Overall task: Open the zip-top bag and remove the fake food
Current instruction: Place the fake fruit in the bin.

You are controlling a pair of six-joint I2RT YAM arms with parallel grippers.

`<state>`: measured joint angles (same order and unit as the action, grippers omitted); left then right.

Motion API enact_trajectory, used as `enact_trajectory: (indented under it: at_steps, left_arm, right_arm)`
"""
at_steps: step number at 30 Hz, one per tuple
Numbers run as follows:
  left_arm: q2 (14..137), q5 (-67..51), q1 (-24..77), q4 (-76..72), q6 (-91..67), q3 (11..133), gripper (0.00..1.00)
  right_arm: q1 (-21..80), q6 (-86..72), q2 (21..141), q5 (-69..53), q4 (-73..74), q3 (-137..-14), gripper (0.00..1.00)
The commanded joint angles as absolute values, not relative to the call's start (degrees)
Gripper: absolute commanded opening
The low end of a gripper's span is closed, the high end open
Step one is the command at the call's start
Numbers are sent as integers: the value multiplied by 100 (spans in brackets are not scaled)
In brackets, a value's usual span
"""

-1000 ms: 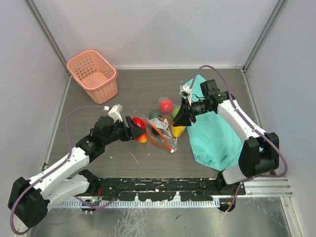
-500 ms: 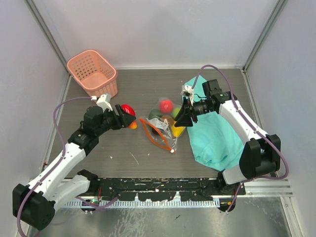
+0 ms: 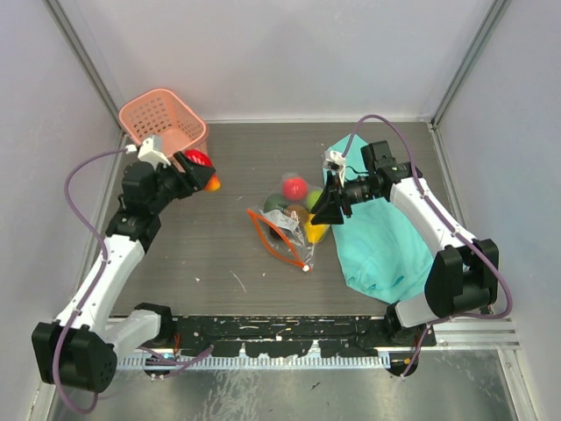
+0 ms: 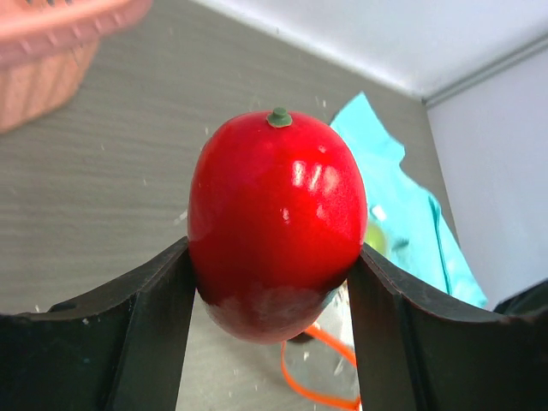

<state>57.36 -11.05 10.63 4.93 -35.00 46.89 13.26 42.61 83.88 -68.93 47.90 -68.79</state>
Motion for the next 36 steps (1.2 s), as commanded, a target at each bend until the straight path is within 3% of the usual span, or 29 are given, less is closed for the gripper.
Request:
enact_trajectory:
  at_steps: [1,14,36]
  left_arm:
    - [6117,-1430,591,-262,-3643,5248,0]
    - [7228,-1369,-210,-445,-4501,6062,0]
    - [9680,1178,-308,2786,-5003,9630,1]
  right_arm:
    - [1287,4359,8209,-7043,4781,-6997,49]
    - [1288,4387,8211,-6955,4781,-6978,49]
    - [1280,4359,8230,-6874,4754,-6977,49]
